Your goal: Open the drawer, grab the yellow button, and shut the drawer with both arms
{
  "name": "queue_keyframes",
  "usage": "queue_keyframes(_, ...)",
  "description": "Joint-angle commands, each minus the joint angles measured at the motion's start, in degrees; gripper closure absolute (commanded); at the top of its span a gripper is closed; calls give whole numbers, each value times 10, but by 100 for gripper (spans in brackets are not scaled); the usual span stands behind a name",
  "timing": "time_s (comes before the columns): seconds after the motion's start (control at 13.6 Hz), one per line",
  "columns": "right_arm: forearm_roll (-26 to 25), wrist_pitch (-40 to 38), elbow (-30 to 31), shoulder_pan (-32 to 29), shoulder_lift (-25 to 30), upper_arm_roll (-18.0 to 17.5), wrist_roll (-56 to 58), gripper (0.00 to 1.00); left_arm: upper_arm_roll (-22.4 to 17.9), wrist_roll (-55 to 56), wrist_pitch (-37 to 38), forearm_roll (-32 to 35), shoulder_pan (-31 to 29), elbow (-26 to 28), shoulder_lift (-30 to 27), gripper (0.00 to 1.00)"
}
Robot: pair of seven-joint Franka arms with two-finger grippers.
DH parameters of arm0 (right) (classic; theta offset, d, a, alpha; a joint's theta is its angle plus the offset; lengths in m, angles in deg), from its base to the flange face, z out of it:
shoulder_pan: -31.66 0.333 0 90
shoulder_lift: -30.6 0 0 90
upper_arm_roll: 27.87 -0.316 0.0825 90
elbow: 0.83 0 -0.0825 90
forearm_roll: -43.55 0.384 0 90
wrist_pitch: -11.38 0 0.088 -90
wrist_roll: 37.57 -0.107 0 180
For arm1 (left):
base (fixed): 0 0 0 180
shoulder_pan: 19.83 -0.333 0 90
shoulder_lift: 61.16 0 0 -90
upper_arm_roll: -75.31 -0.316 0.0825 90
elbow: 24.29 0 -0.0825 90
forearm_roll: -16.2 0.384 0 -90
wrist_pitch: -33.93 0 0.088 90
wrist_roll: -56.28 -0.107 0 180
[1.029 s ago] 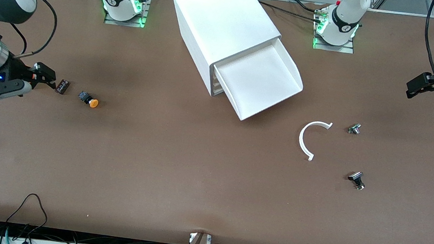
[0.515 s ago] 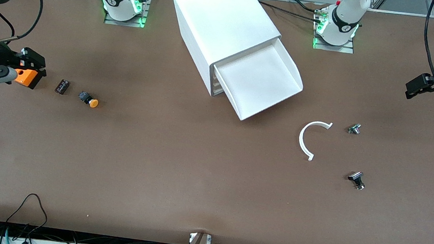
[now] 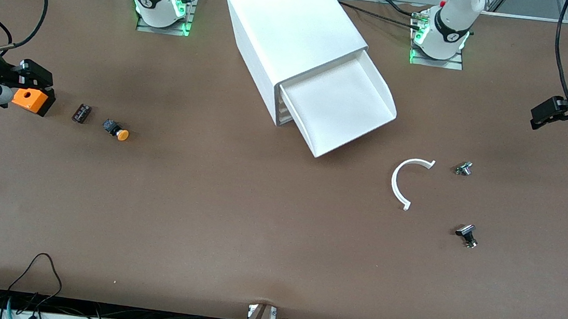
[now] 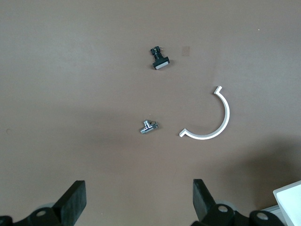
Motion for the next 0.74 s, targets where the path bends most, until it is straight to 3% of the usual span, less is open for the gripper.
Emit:
queue_keyframes(0.0,-3,-15,-17,-6,-5,-5,-6,0,2,2,12,-1,0,-20,8,0)
queue_keyframes(0.51,0,-40,-25,-10,-6,-5,-51,0,2,2,12,-1,0,-20,8,0)
queue_keyframes(0.66,9,-37,-26,-11,-1,9,-56,0,2,2,12,-1,0,-20,8,0)
